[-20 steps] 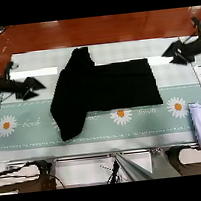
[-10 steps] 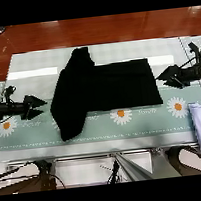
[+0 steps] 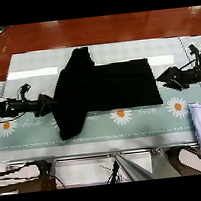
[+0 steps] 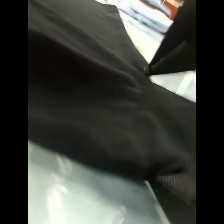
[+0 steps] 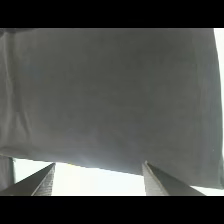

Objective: Fold the shirts.

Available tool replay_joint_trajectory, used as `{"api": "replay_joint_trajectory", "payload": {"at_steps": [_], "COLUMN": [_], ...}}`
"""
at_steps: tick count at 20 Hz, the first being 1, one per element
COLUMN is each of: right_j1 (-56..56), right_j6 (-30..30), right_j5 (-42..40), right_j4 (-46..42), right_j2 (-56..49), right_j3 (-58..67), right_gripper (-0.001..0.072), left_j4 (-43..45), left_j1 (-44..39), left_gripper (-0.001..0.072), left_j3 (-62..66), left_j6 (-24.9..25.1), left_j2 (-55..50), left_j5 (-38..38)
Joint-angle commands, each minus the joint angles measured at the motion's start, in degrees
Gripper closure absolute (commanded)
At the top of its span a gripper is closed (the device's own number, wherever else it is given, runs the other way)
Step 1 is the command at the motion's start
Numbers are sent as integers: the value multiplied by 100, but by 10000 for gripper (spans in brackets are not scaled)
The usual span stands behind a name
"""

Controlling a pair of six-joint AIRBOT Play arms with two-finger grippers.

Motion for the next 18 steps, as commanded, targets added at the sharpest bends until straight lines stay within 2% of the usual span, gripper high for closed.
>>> {"api": "replay_joint_trajectory", "payload": {"at_steps": [1,6,9,11,18], "right_j1": [-140,-1552,-1700,-1563,-603], "right_j6": [85,935,1023,807,846], "right_j5": [-9,153,450,363,-804], "right_j4": [-240,-1565,-1537,-1346,-809], "right_j2": [7,7,7,0,-256], "right_j3": [-4,-227,-935,-1353,-1405], "right_gripper": [87,88,88,88,88], "left_j4": [-350,-365,-365,-365,-363], "left_j1": [-212,-212,-212,-212,-214], "left_gripper": [675,683,683,682,682], "left_j3": [4,168,164,164,162], "left_j6": [55,72,74,72,72], "left_j2": [-42,-28,-31,-31,-31], "left_j5": [328,63,72,72,66]}}
